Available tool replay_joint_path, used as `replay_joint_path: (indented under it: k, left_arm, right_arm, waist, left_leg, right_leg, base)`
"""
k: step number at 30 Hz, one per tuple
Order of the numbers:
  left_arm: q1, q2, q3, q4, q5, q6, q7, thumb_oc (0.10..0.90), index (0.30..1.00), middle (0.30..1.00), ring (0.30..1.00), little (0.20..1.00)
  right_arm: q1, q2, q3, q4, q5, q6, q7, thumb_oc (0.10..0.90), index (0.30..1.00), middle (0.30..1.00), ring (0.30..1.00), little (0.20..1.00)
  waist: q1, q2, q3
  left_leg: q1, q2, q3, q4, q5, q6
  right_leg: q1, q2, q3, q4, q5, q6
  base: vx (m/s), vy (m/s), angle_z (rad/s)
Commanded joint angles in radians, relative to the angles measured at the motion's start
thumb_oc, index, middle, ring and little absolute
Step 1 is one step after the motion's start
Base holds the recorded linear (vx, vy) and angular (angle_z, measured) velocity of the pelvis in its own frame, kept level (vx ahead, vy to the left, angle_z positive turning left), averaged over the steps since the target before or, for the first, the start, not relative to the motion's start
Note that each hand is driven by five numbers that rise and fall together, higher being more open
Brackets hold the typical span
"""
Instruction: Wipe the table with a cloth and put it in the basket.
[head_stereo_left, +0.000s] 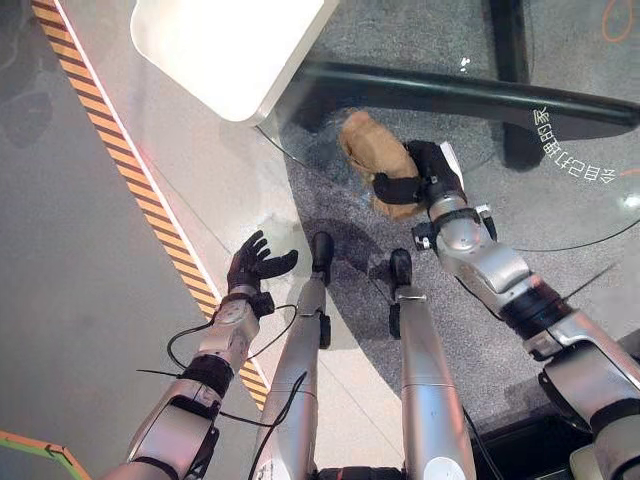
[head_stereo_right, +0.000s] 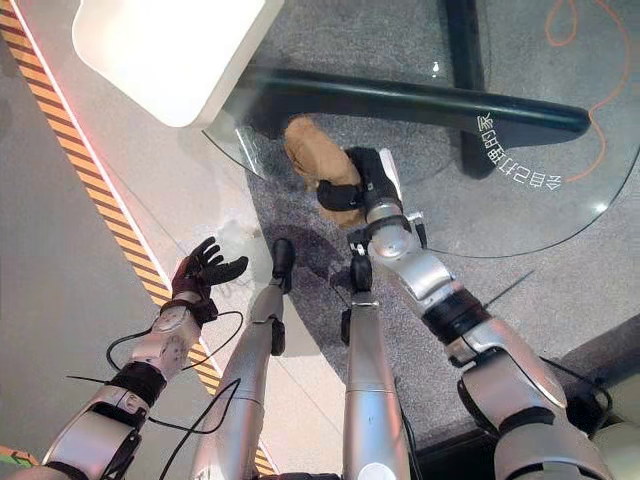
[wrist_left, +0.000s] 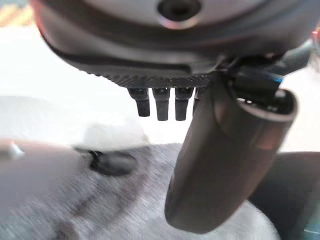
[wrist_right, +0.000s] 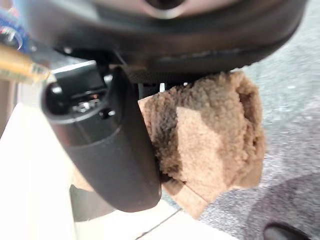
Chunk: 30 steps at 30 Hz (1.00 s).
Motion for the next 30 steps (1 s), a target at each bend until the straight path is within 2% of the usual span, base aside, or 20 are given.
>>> replay_joint_path:
  k: [1,2,4,7,9,14,22,30]
  left_arm:
    - [0.178,-0.036,0.011,-0.05,-0.028,-0.252,-0.128,0.8,0.9,0.9,0.9,0.9]
    - [0.256,-0.03,0.013,-0.104,-0.041,-0.318,-0.198,0.8,0.9,0.9,0.9,0.9]
    - [0.332,-0.012,0.012,-0.194,-0.091,-0.361,-0.276,0.8,0.9,0.9,0.9,0.9]
    - [0.43,0.028,0.018,-0.407,-0.158,-0.387,-0.387,0.8,0.9,0.9,0.9,0.9]
    - [0.445,0.039,0.019,-0.497,-0.169,-0.379,-0.408,0.8,0.9,0.9,0.9,0.9]
    - [0.45,0.071,0.011,-0.686,-0.3,-0.321,-0.547,0.8,0.9,0.9,0.9,0.9]
    - [0.418,0.055,-0.025,-0.795,-0.59,-0.168,-0.734,0.8,0.9,0.9,0.9,0.9]
    - [0.387,0.074,-0.051,-0.873,-0.718,-0.097,-0.799,0.8,0.9,0.9,0.9,0.9]
  right_arm:
    - [0.016,-0.008,-0.095,-0.242,-0.001,-0.217,0.039,0.1,0.3,0.3,0.3,0.2]
    - [0.086,-0.018,-0.14,-0.268,-0.014,-0.269,0.071,0.1,0.3,0.3,0.3,0.2]
    - [0.166,-0.013,-0.202,-0.313,-0.028,-0.312,0.11,0.1,0.3,0.3,0.3,0.2]
    - [0.299,-0.002,-0.298,-0.442,-0.063,-0.355,0.175,0.1,0.3,0.3,0.3,0.2]
    - [0.335,-0.008,-0.325,-0.513,-0.057,-0.352,0.199,0.1,0.3,0.3,0.3,0.2]
    - [0.382,-0.034,-0.355,-0.643,-0.012,-0.37,0.29,0.1,0.3,0.3,0.3,0.2]
    - [0.352,0.001,-0.326,-0.73,0.051,-0.417,0.43,0.1,0.3,0.3,0.3,0.2]
    - [0.339,-0.012,-0.277,-0.768,0.023,-0.398,0.471,0.1,0.3,0.3,0.3,0.2]
  waist:
    - [0.007,-0.001,-0.02]
    - [0.008,0.006,-0.02]
    - [0.01,0.012,-0.02]
    - [0.007,0.018,-0.02]
    - [0.002,0.019,-0.02]
    - [-0.015,0.02,-0.02]
    - [-0.026,0.016,-0.02]
    - [-0.033,0.011,-0.02]
  left_leg:
    - [0.055,-0.057,0.084,0.142,-0.151,0.14]
    - [0.063,-0.06,0.081,0.141,-0.153,0.136]
    - [0.072,-0.063,0.078,0.139,-0.155,0.133]
    - [0.085,-0.069,0.076,0.139,-0.167,0.139]
    - [0.085,-0.069,0.077,0.142,-0.17,0.143]
    - [0.08,-0.063,0.082,0.155,-0.172,0.152]
    - [0.084,-0.052,0.083,0.159,-0.165,0.156]
    - [0.073,-0.035,0.088,0.163,-0.153,0.154]
  right_leg:
    - [0.035,0.047,-0.017,-0.194,0.114,0.021]
    - [0.046,0.047,-0.017,-0.198,0.114,0.022]
    - [0.058,0.049,-0.017,-0.201,0.113,0.022]
    - [0.076,0.052,-0.019,-0.211,0.108,0.017]
    - [0.077,0.052,-0.021,-0.212,0.107,0.014]
    - [0.073,0.05,-0.02,-0.204,0.106,0.003]
    - [0.078,0.045,-0.021,-0.192,0.108,-0.005]
    - [0.066,0.038,-0.019,-0.178,0.114,-0.009]
  base:
    - [-0.08,-0.071,0.0]
    - [-0.05,-0.051,0.01]
    - [-0.05,-0.069,0.0]
    - [-0.04,-0.047,0.0]
    - [-0.03,-0.013,-0.01]
    - [-0.01,0.0,0.06]
    - [0.0,0.0,0.0]
    - [0.0,0.0,0.0]
